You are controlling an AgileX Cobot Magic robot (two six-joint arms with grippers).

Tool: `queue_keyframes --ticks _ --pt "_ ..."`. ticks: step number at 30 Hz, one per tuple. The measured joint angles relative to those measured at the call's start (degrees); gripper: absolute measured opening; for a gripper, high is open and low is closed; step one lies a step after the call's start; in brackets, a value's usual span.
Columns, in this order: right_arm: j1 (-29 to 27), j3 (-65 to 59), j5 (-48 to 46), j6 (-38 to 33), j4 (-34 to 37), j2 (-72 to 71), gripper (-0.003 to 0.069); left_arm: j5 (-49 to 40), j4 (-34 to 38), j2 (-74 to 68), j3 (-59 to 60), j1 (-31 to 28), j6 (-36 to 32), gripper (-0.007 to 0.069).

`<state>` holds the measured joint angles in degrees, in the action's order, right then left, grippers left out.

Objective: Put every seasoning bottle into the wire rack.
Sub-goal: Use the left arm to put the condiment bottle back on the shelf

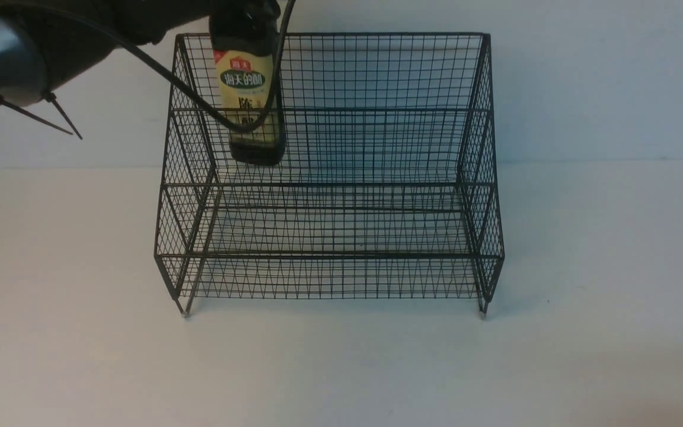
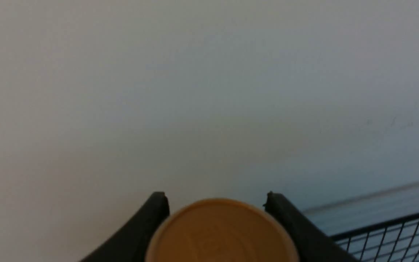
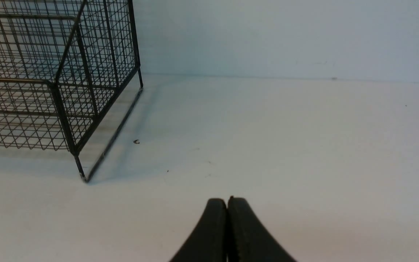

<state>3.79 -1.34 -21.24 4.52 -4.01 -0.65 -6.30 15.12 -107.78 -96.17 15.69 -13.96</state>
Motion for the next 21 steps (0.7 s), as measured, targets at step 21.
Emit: queue_keyframes --ticks 21 --pt "0.00 0.00 0.00 0.06 0.00 0.00 -0.0015 -4.08 -0.06 -4.35 -0.45 -0.11 0.92 0.0307"
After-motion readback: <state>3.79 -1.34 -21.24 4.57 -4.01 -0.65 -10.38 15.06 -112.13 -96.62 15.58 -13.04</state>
